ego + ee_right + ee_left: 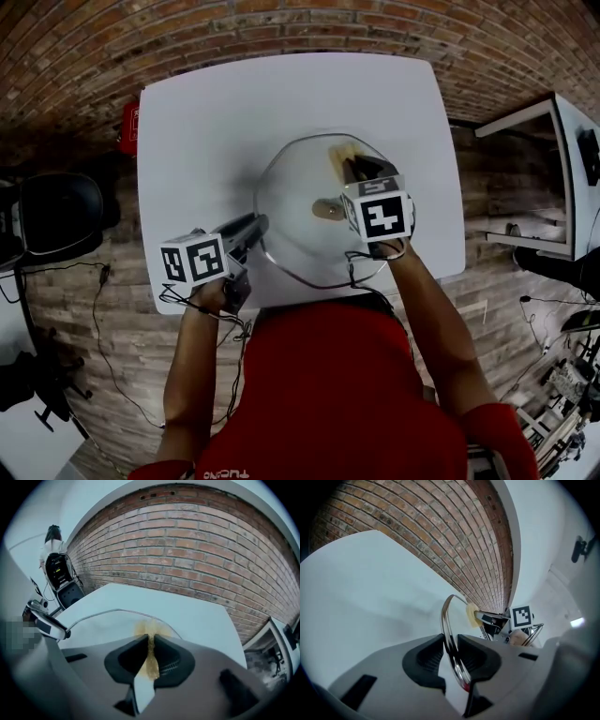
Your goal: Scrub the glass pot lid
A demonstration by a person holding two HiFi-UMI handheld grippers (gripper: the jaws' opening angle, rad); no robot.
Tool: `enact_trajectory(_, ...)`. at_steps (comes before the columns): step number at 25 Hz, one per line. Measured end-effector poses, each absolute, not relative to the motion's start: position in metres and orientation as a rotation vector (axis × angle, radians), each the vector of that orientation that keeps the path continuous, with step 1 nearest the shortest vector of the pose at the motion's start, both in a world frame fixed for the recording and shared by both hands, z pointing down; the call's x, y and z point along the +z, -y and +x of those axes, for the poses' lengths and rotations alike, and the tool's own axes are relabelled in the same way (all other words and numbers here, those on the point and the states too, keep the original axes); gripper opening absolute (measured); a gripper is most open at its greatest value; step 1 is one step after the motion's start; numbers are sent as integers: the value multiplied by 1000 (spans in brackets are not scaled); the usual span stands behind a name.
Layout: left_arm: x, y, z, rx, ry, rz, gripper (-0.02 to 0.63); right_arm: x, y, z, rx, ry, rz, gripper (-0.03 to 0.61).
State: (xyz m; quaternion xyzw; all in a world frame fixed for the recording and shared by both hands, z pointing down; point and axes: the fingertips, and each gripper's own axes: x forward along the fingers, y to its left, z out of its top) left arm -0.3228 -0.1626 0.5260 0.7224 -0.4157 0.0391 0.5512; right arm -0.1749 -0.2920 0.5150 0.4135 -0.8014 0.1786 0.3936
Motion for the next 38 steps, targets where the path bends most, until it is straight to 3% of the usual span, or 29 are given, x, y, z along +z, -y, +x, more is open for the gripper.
enact_trajectory(7,525,165,-321,88,985,1702,100,509,290,-154,494,2026,1101,54)
enact_trajectory(16,526,165,-321,70,994,1676,98,495,189,-271,632,2208,719,54)
enact_trajectory(21,527,164,-321,72,1001,1671,97,512,171,-287,613,2176,637,52)
enact_trajectory(27,526,163,-320,74,1002,1670,97,519,188,-247,598,2119,738,54)
enact_trajectory(38,527,161,-320,68,995,1668,97,514,236,-96,619,1926,1104,52)
